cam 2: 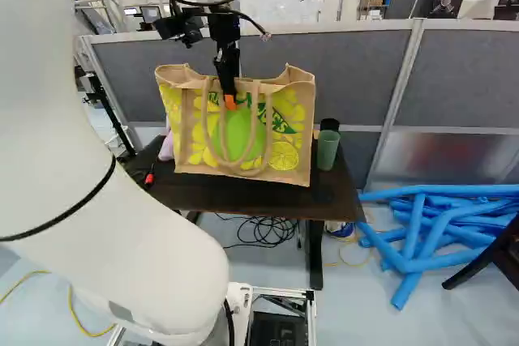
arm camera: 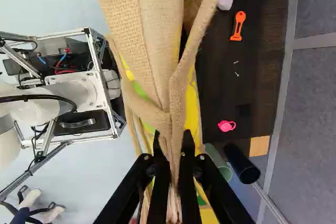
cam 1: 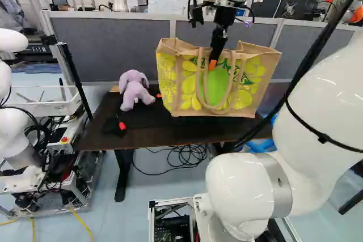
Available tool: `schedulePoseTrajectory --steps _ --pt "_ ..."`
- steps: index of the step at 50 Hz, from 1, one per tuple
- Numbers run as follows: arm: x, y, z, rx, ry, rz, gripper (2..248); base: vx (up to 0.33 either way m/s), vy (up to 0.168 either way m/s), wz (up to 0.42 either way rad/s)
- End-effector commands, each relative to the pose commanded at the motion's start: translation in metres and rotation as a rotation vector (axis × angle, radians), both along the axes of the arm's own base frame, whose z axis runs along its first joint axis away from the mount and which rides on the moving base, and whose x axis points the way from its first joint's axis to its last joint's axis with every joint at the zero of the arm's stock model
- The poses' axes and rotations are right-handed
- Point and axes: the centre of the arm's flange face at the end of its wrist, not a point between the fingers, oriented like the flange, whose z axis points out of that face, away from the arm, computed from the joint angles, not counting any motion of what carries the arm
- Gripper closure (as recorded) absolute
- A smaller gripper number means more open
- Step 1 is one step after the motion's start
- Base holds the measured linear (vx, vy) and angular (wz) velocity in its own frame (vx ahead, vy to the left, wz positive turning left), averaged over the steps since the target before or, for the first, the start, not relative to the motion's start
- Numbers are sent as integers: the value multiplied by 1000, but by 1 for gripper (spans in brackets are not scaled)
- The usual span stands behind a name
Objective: Pick up the bag on the ground and place it on the table
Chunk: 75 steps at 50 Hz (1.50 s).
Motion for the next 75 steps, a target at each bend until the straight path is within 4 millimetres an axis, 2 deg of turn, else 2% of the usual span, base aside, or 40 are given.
schedulePoseTrajectory --steps 16,42,75 --pt "15 -1 -20 4 43 0 228 0 0 0" --pt "62 -4 -61 4 66 -1 228 0 0 0" --pt "88 -3 -113 10 149 4 228 0 0 0"
